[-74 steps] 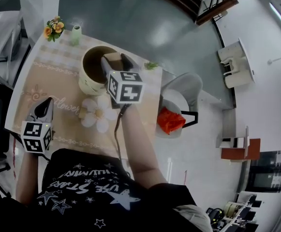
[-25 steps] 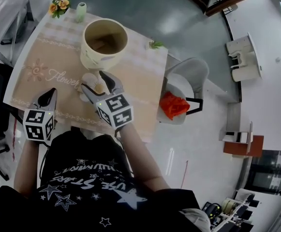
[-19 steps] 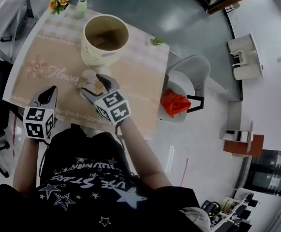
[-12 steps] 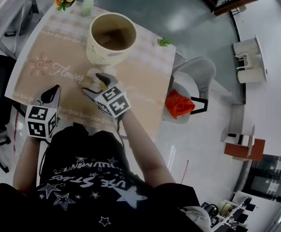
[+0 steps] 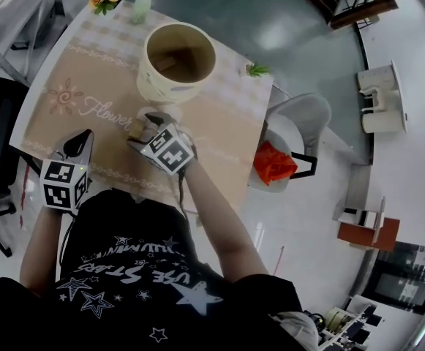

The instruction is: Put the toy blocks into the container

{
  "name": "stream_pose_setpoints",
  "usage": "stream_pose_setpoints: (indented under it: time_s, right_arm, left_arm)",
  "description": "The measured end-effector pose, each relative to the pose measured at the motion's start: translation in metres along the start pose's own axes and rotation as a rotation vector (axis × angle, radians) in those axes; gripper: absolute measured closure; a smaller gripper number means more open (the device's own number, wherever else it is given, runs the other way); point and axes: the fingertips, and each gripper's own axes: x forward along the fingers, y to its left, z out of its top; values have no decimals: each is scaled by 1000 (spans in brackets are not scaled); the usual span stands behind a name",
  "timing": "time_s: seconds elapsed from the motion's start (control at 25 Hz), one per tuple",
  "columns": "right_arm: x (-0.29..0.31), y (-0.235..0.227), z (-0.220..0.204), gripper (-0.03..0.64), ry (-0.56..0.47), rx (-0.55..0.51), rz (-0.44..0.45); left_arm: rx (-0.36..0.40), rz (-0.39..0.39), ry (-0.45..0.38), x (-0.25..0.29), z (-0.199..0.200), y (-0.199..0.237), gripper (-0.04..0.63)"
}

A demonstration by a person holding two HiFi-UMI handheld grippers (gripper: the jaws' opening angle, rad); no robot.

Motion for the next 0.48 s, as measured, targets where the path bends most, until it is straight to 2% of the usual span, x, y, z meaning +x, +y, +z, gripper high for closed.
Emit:
stream_pose_setpoints:
  time_s: [0.12,0.2,0.28,0.48]
  right_arm:
    - [3,4,0,274,20,-8,23]
    - [4,1,1,275,28,-9,5]
    - [4,-2,0,311,39,-13,-13]
    - [-1,3,5,314,37,-25,-1]
  left_arm:
    - [-8,-2,-1,2,1,0,584]
    - [-10,-3,-2,3,2,0,584]
    - [-10,-4,-4,4,4,-1,584]
    - [-20,-2,-8,5,5,-1,584]
